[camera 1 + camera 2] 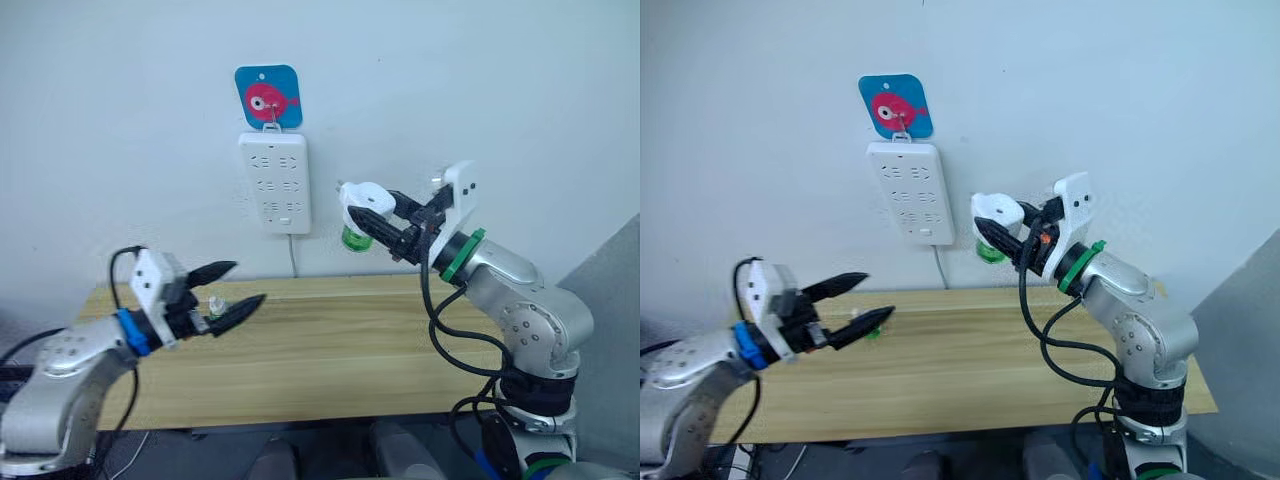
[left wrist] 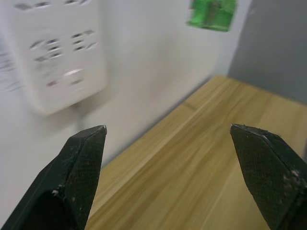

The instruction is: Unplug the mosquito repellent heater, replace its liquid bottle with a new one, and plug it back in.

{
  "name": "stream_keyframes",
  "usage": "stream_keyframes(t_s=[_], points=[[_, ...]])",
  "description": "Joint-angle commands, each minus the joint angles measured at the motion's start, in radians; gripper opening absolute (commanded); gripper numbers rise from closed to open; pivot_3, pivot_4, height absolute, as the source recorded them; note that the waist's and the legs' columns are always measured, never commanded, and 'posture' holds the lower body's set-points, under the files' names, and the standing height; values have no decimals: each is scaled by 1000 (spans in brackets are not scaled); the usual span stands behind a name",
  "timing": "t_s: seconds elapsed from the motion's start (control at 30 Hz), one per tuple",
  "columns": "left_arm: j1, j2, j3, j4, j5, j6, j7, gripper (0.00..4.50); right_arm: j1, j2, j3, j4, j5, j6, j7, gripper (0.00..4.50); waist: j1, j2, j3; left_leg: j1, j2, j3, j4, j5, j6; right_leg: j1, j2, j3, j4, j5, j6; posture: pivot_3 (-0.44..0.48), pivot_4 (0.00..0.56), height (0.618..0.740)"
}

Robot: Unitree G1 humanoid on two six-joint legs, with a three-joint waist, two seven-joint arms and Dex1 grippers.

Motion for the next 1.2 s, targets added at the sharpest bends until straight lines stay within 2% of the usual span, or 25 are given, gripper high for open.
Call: stream_keyframes(t_s=[0.03,0.2,0.37,0.5,0.8,0.93,1.2], points=[[-40,-84,-70,-53,-4,-11,95,4305,14,57,-84,-51,143,48,-76,2990,-2,0,-1,0,0,0,0,0,0,0,1,0,0,0,0,-115,61,740],[-113,-156,-139,-43,-4,-57,115,4305,29,112,-191,-58,345,130,-226,2990,-17,2,-4,0,3,-1,0,0,0,-2,5,0,2,3,-6,-133,38,740],[-152,-147,-204,-8,50,-134,61,4305,35,138,-227,-30,489,140,-394,2990,-37,3,-9,-1,2,-1,-1,0,0,-2,5,1,2,3,-6,-158,27,740],[-191,-149,-243,48,104,-212,31,4305,45,148,-212,-13,565,117,-506,2990,-58,5,-14,-1,2,-1,0,0,0,-2,5,1,2,3,-6,-177,25,740],[-274,-218,-316,151,164,-317,29,4305,102,159,-148,-23,743,2,-695,2990,-89,10,-32,-1,2,0,0,0,0,-1,5,2,2,1,-2,-237,23,740],[-275,-220,-320,160,170,-336,27,4305,114,125,-111,-20,793,-48,-738,2990,-111,11,-35,-1,2,0,0,0,0,-1,5,2,2,1,-2,-237,23,740],[-279,-229,-326,173,176,-352,25,4305,136,63,-49,-10,868,-144,-788,2990,-115,12,-38,-1,2,0,0,0,0,-1,6,2,2,1,-1,-237,23,740]])
